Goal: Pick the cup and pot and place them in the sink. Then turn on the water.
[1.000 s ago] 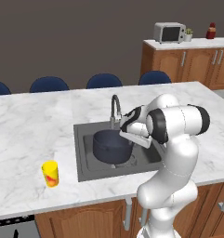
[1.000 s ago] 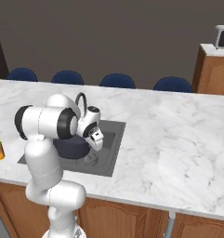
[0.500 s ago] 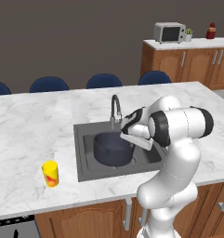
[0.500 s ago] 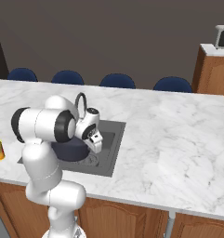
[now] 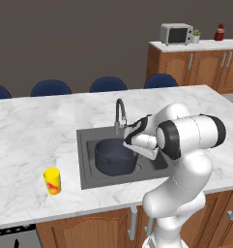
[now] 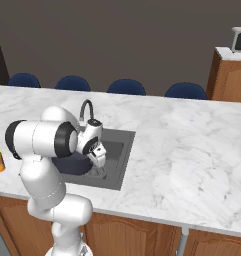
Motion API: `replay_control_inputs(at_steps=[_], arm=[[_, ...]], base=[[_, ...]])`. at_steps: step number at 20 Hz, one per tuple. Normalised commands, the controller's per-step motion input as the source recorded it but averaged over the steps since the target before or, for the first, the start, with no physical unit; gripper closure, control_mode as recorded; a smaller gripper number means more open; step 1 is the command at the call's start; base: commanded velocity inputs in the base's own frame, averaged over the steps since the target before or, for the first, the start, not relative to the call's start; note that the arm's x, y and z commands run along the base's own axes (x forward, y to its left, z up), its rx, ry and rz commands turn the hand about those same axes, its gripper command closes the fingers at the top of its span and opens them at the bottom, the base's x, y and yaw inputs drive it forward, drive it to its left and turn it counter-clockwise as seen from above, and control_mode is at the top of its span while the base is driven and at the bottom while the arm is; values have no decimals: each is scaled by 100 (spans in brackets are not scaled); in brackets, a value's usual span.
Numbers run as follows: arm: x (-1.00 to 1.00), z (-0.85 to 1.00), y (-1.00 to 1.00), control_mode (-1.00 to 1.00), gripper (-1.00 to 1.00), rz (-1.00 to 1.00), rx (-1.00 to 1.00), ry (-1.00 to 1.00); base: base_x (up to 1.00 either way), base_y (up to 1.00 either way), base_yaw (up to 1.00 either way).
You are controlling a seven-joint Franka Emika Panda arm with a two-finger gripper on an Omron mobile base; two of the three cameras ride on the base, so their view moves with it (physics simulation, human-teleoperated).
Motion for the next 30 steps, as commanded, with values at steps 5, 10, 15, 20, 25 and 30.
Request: replay_control_inputs(at_steps=[5, 10, 15, 20, 25, 30], arm=[[0, 0, 15, -100, 100, 0, 0, -2], [0, -1, 1, -100, 100, 0, 0, 0], [0, 0, 0, -100, 100, 0, 0, 0], [0, 0, 0, -100, -100, 0, 0, 0], [0, 0, 0, -100, -100, 0, 0, 0], [-4, 1, 0, -100, -100, 0, 0, -3]], base=[[0, 0, 0], [0, 0, 0], [0, 0, 0], [0, 0, 0], [0, 0, 0], [0, 0, 0]])
